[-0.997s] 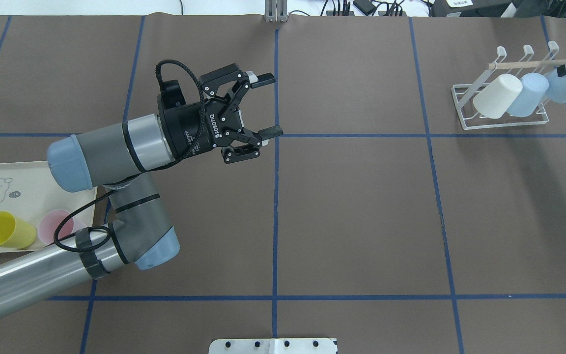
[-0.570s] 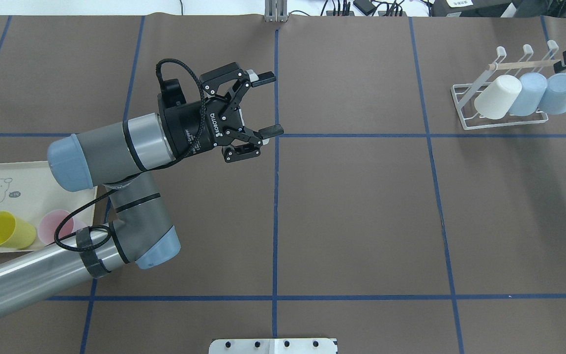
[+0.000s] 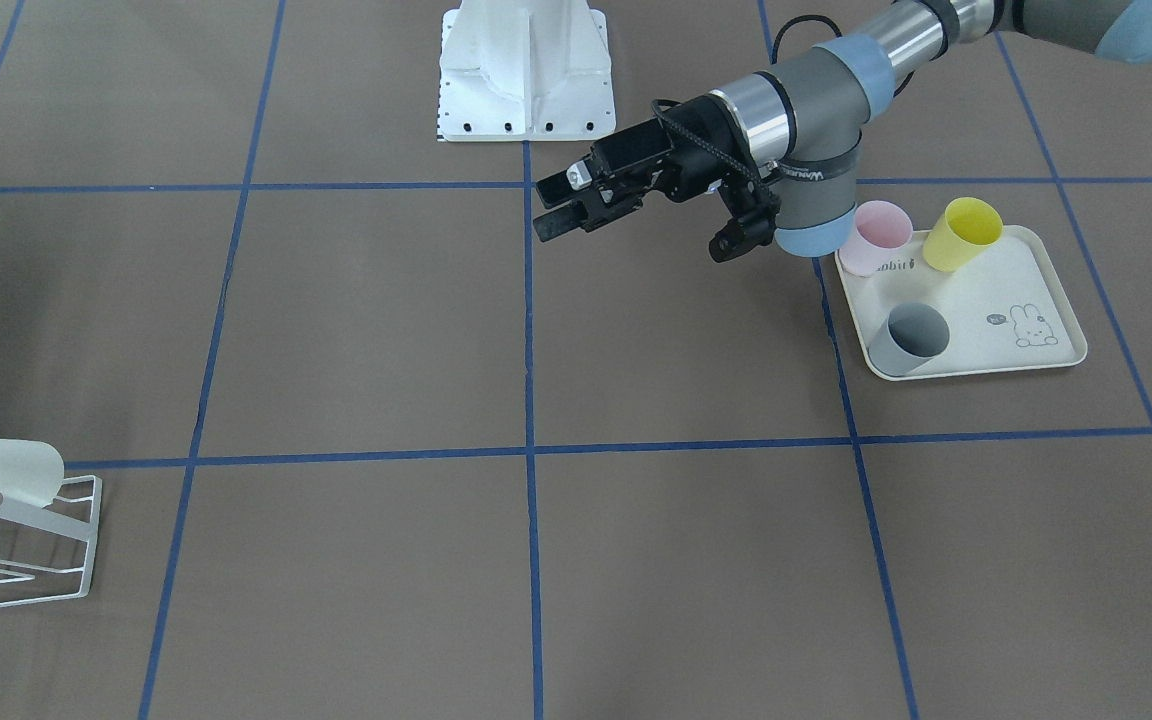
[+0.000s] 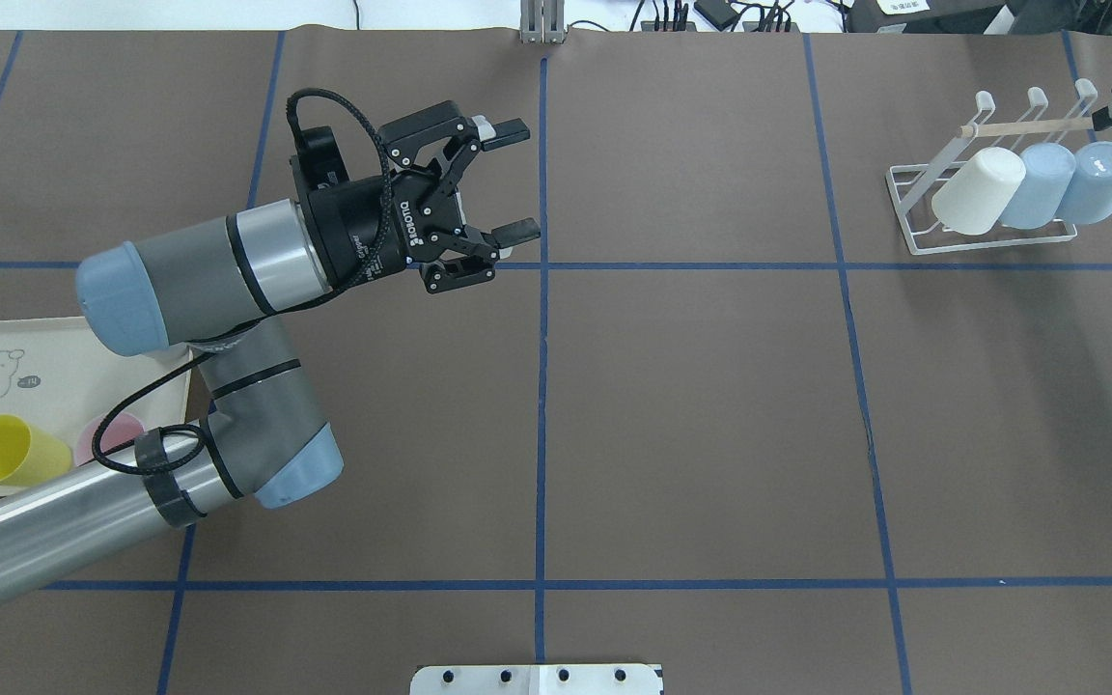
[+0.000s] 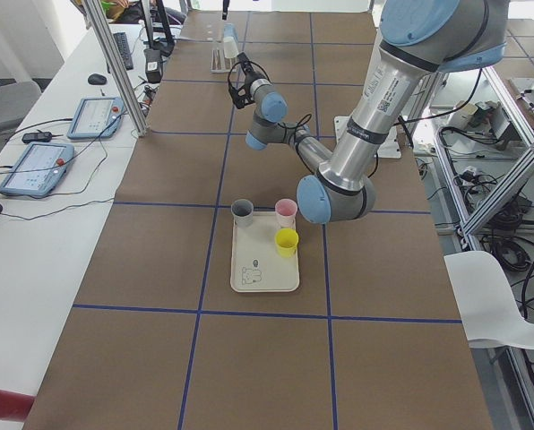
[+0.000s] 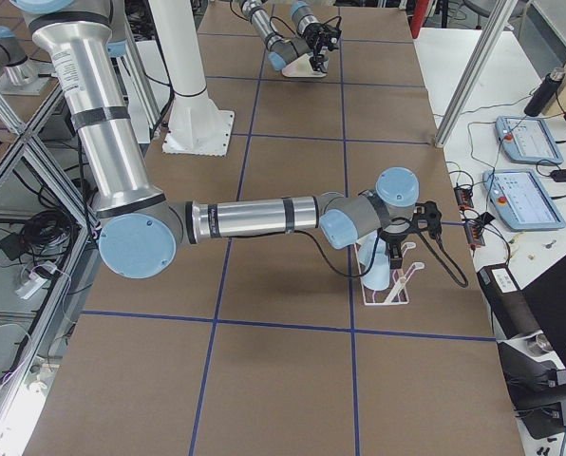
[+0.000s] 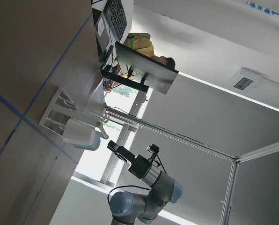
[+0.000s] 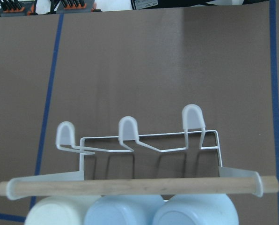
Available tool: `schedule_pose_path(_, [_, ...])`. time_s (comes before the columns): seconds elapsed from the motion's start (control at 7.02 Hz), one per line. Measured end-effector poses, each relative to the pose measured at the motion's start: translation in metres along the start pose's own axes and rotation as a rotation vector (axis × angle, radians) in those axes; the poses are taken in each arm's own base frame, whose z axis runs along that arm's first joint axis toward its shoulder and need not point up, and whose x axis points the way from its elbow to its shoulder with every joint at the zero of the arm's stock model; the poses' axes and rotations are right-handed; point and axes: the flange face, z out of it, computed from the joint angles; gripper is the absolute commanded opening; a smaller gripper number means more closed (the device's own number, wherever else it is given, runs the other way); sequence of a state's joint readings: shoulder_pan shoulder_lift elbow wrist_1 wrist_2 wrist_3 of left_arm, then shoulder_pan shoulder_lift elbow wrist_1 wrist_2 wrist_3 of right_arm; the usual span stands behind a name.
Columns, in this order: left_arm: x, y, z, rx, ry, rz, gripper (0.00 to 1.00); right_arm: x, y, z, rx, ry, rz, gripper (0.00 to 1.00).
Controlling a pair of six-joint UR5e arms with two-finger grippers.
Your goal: Transfer IKEA cup to right arm and place on rack
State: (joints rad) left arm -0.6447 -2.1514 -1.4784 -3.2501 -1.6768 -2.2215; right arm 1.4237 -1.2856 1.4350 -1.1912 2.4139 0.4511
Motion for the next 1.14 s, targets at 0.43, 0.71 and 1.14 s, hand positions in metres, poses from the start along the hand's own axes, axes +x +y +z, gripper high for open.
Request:
schedule_pose_path(0.43, [0.011, -0.092, -0.139, 0.031, -0.234, 0.295, 0.99, -0.067, 0.023, -0.056, 0.041, -0.047, 0.149, 1.00])
schedule_pose_path(0.71, [0.016, -0.130, -0.239, 0.065, -0.411, 0.483, 1.00, -0.085, 0.038, -0.062, 0.045, -0.062, 0.164, 1.00])
schedule_pose_path(1.14, [-0.028, -0.131, -0.372, 0.107, -0.696, 0.702, 1.00, -0.096, 0.045, -0.062, 0.043, -0.068, 0.153, 1.00])
